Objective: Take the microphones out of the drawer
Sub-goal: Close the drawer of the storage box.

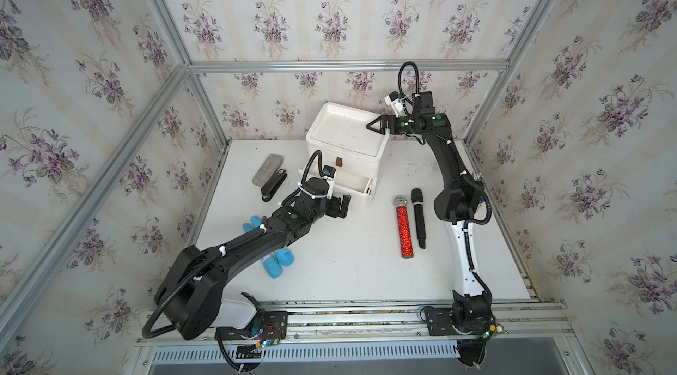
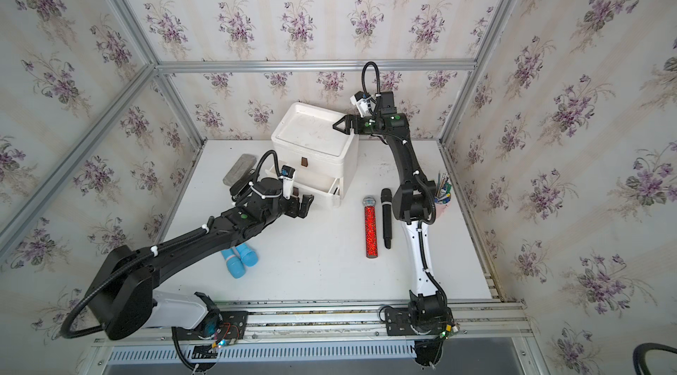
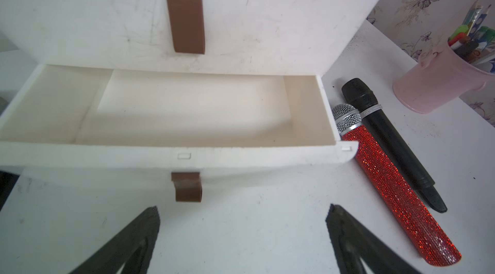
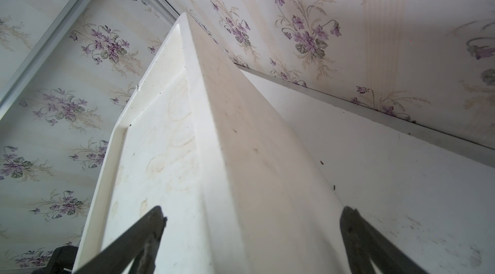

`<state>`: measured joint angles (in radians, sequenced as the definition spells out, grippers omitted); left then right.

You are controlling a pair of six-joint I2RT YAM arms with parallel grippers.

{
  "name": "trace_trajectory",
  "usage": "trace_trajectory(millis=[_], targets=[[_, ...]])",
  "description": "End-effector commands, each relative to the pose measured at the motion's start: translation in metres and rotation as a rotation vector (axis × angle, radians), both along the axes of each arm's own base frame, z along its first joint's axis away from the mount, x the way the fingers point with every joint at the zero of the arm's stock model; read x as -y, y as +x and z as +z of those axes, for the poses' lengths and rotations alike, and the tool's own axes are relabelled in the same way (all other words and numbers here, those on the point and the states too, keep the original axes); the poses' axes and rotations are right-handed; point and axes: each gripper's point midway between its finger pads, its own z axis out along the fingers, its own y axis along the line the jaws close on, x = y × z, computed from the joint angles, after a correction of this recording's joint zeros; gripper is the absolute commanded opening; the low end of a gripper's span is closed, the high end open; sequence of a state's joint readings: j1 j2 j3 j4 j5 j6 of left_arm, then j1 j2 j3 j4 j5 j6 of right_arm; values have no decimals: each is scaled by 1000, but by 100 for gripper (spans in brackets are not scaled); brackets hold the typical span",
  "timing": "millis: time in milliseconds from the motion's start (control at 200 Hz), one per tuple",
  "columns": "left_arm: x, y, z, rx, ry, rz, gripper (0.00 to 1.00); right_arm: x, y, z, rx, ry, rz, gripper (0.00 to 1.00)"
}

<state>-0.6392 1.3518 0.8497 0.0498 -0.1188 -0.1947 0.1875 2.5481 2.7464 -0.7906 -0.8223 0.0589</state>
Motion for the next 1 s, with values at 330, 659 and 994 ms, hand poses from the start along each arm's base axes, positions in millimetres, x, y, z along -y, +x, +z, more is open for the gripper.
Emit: trace_trajectory(millis=[330,659,994], targets=[[-14,3,-21,-26,115,35,99,-5,-14,-1,-24,-5,48,99],[-1,33,-35,-33,126,18,99,-8,-21,-8,-38,-21,73,99],[19,50,-26,7,78,-14,99,-19,-24,-20,-57,-31,90,98]])
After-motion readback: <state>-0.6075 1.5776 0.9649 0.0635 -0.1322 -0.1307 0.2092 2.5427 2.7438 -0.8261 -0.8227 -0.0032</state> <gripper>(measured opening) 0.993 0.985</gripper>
